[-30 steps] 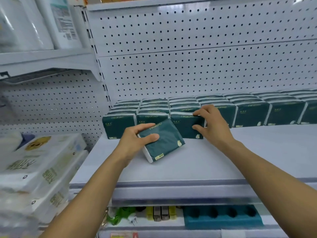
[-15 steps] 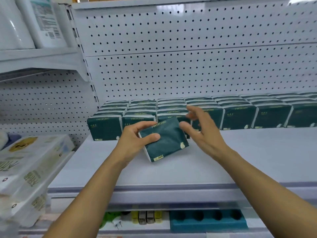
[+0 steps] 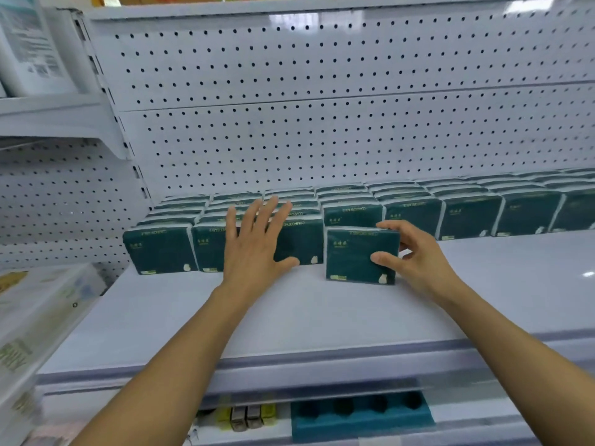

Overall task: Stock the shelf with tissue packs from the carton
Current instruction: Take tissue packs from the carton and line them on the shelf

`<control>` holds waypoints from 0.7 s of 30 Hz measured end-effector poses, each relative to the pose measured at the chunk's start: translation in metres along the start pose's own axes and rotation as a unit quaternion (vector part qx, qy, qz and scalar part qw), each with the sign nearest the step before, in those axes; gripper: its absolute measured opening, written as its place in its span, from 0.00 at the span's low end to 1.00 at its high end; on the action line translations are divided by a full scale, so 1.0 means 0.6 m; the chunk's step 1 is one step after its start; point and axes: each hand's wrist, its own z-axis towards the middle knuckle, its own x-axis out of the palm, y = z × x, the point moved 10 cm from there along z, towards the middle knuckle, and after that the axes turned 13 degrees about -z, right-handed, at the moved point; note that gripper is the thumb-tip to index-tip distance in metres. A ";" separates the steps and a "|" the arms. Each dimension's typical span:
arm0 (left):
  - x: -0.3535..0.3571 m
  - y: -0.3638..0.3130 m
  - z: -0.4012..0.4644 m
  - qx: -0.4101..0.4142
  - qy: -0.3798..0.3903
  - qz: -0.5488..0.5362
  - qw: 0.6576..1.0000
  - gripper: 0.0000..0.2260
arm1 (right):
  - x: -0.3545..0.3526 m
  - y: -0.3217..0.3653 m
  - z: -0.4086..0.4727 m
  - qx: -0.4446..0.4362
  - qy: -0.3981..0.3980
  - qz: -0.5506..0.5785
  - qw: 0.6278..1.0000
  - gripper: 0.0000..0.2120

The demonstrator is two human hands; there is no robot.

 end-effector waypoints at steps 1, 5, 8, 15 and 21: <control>0.013 0.005 0.003 -0.009 0.026 0.015 1.000 0.44 | -0.006 -0.008 0.005 0.006 -0.007 0.003 1.000 0.20; 0.035 0.018 0.009 -0.036 0.063 0.031 0.997 0.44 | -0.018 -0.028 0.029 0.016 -0.031 -0.074 0.997 0.20; 0.041 0.016 0.015 -0.043 0.073 0.034 0.996 0.42 | -0.022 -0.016 0.044 0.004 -0.063 -0.160 0.985 0.22; 0.050 0.018 0.025 -0.052 0.066 0.035 0.996 0.39 | -0.009 0.014 0.060 -0.040 -0.096 -0.247 0.963 0.25; 0.048 0.020 0.023 -0.036 0.036 0.042 0.998 0.38 | 0.003 0.028 0.062 -0.059 -0.097 -0.269 0.956 0.20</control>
